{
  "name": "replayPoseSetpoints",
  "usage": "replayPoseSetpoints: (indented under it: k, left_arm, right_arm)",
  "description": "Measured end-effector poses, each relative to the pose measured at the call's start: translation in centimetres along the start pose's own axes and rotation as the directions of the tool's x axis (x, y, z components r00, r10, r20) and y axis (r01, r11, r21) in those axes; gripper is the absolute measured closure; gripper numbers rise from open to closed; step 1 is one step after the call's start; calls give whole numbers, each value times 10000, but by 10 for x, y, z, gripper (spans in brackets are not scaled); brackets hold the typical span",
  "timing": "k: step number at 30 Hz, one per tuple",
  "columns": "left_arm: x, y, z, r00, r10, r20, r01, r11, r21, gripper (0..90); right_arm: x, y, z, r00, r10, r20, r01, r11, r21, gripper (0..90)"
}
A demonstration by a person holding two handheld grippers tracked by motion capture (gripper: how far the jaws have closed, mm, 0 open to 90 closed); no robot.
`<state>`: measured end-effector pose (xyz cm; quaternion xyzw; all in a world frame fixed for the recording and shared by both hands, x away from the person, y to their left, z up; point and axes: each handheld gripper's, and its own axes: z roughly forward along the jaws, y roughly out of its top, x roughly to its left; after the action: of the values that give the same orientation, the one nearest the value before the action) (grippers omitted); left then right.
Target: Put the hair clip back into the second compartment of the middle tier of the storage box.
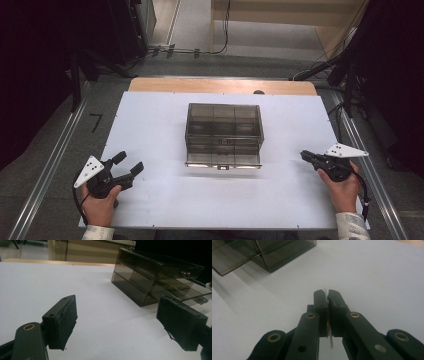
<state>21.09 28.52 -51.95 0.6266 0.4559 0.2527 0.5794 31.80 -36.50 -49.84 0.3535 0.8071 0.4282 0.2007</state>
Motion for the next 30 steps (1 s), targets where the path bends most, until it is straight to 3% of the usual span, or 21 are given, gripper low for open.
replayPoseSetpoints:
  k: [11, 22, 30]
  left_arm:
    - [0, 0, 0, 10000, 0, 2, 0, 10000, 9, 170]
    - [0, 0, 0, 10000, -8, 22, 8, 10000, -43, 170]
    - [0, 0, -1, 10000, -3, 28, 3, 10000, -49, 170]
  right_arm:
    - [20, 12, 0, 9981, -260, -565, 229, 9983, -543, 838]
    - [56, 33, 15, 9824, -825, -1674, 639, 9915, -1136, 838]
    - [72, 43, 27, 9728, -1079, -2051, 835, 9887, -1242, 838]
